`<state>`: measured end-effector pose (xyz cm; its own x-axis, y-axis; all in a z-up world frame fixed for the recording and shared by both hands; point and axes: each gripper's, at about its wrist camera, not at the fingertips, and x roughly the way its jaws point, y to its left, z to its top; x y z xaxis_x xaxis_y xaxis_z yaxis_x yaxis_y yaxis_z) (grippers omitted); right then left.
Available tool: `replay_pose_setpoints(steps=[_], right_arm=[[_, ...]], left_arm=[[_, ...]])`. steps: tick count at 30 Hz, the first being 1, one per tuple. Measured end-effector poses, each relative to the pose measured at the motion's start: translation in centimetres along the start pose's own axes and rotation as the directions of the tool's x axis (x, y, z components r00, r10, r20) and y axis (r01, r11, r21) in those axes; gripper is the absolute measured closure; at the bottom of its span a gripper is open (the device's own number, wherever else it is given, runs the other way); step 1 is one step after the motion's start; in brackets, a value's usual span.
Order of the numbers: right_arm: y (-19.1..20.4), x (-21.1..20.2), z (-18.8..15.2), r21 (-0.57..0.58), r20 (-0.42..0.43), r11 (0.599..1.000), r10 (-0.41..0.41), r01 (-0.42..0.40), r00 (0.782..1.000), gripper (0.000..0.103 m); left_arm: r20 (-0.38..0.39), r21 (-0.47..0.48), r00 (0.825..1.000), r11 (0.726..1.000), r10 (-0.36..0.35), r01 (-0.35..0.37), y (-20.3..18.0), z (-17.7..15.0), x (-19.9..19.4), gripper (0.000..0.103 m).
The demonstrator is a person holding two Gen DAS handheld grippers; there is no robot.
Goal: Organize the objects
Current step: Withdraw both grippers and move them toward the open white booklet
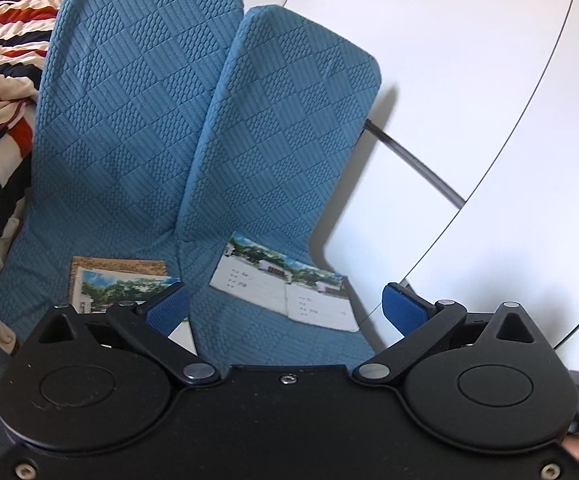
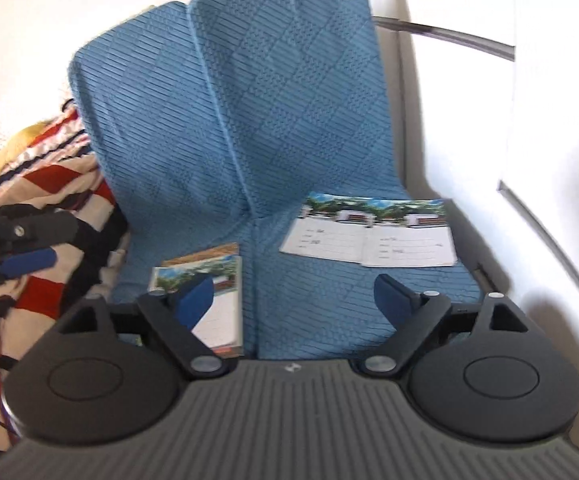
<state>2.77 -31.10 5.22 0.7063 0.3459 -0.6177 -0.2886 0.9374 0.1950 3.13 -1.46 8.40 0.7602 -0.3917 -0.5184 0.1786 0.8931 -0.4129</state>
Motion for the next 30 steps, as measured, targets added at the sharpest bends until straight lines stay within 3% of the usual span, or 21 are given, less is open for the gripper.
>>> replay_pose_setpoints(steps=[5,30], right_arm=[[-1.1,0.0,-0.4,0.015,0.011,1.0,-0.017,0.016,1.0,0.006],[-4.2,4.6,-1.9,0.1,-0.027,0.995,-0.017,0.02,0.999,0.007]], left_arm=[[-0.027,0.05,1.0,0.999,0.006,-0.005,-1.3,-0.3,1.2,0.001],[-0.135,0.049,0.991,0.999,0.017,-0.01,-1.4,-2.7,8.8,0.001]])
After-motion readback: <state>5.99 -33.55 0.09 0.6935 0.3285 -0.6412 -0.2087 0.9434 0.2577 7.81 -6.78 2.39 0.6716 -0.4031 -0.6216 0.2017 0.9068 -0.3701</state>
